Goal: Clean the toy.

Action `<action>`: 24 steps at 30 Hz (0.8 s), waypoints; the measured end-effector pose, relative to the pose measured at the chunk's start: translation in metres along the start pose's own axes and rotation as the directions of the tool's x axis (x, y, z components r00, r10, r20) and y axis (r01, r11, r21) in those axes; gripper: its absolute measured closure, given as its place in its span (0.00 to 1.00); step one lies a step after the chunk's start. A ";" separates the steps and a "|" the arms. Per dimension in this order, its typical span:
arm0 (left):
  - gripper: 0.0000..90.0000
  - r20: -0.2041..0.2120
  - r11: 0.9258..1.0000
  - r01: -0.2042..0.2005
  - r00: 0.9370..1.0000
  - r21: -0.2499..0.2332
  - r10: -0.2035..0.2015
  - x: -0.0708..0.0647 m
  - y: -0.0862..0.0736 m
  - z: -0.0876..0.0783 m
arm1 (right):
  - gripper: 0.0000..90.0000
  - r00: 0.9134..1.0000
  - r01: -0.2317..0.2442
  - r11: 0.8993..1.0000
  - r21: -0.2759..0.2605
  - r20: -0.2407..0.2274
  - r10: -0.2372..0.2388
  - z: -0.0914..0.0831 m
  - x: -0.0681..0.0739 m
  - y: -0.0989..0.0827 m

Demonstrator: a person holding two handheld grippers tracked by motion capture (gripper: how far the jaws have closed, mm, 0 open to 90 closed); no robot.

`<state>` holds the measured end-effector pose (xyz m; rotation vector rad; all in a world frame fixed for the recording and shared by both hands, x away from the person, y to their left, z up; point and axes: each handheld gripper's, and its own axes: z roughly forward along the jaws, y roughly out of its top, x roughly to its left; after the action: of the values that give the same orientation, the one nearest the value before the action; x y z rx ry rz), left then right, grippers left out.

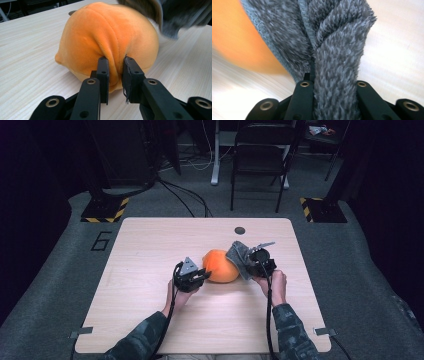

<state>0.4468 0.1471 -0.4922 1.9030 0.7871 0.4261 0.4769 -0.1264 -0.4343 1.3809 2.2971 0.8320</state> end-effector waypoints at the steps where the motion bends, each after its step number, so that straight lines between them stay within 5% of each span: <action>1: 0.85 0.001 1.000 0.000 1.000 -0.001 0.000 0.000 0.000 0.000 | 0.87 1.000 0.006 1.000 -0.021 -0.011 -0.006 -0.005 0.003 0.003; 5: 0.82 0.004 1.000 0.001 1.000 -0.006 -0.001 0.000 0.000 0.000 | 0.87 0.995 0.076 0.997 -0.020 -0.057 -0.077 -0.005 0.028 0.008; 7: 0.72 -0.014 1.000 -0.001 1.000 0.000 0.001 -0.002 0.001 -0.003 | 0.87 0.993 0.105 0.994 0.015 -0.053 -0.104 0.006 0.034 0.006; 10: 0.57 -0.033 0.999 -0.043 0.999 0.014 0.043 -0.007 0.003 -0.006 | 0.87 0.995 0.084 0.996 0.019 -0.061 -0.083 0.013 0.031 0.003; 13: 0.56 -0.044 0.997 -0.064 0.997 0.038 0.066 -0.010 0.001 -0.001 | 0.87 0.995 0.082 0.996 0.019 -0.063 -0.081 0.013 0.029 0.002; 15: 0.58 -0.058 0.996 -0.069 0.996 0.050 0.072 -0.012 -0.001 0.004 | 0.87 0.995 0.083 0.996 0.020 -0.061 -0.081 0.014 0.030 0.002; 20: 0.85 -0.058 0.997 -0.065 0.996 0.029 0.066 -0.010 -0.004 0.006 | 0.87 0.995 0.082 0.996 0.030 -0.061 -0.081 0.014 0.029 0.002; 24: 0.90 -0.048 0.996 -0.084 0.995 0.002 0.084 -0.011 -0.001 0.003 | 0.87 0.994 0.101 0.995 -0.015 -0.032 -0.102 0.001 0.033 0.008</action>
<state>0.4402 0.1381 -0.4938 1.9374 0.7402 0.5250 0.4676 -0.0943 -0.4295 1.2424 2.3604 0.8420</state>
